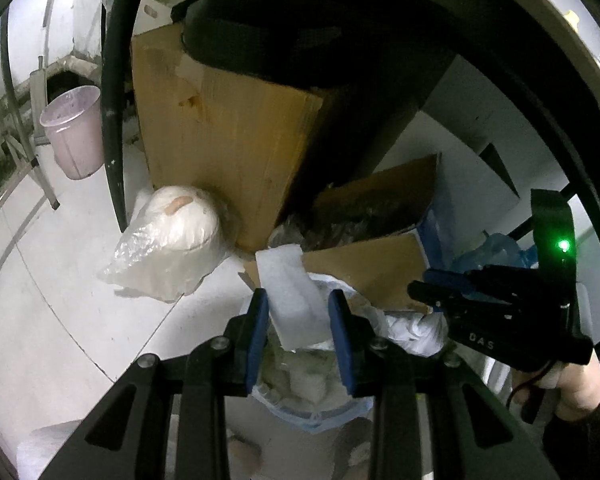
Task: Collect trash
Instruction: 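Open the right gripper over the bin while the left releases the foam piece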
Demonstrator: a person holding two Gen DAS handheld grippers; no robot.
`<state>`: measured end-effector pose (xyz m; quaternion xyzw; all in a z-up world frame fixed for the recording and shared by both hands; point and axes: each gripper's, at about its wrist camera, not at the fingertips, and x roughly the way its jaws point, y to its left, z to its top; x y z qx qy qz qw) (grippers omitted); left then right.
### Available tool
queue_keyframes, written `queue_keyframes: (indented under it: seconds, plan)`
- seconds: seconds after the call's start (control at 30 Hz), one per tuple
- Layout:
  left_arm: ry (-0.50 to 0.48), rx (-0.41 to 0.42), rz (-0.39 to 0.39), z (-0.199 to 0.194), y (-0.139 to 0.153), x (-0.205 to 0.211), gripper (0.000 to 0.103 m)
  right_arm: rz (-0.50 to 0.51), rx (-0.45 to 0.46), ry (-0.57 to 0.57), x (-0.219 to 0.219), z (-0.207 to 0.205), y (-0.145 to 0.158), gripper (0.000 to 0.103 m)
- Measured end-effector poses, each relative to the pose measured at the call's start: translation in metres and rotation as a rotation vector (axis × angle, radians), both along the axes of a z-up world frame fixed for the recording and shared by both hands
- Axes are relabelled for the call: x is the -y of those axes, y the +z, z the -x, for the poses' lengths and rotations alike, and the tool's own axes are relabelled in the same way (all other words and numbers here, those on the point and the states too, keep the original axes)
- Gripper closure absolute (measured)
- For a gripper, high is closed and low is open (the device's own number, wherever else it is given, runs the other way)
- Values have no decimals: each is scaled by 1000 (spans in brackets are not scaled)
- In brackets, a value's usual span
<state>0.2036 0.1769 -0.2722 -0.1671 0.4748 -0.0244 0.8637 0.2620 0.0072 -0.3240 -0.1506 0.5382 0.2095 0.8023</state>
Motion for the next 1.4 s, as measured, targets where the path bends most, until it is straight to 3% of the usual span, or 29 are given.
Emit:
queue_keyframes:
  seconds: [0.2,0.57,0.83,0.93,1.4]
  plan:
    - [-26,-28,-2,-6,-8,14,73,-13,-25,-20,13,-1,-9,78]
    - [-111,-72,-2,-22,-16,60,73,-57,-13,-87,55,2,0,78]
    - [-129,-138,-10,-31,-25,84,67,-84,-13,-128,83,4,8,78]
    - [-126,-140,-7,-31,-24,85,55,-95,-7,-133,88,5,12,78]
    - [-115,-100,-31,-12,2,89,55,-113,29,-125,95,20,32,78]
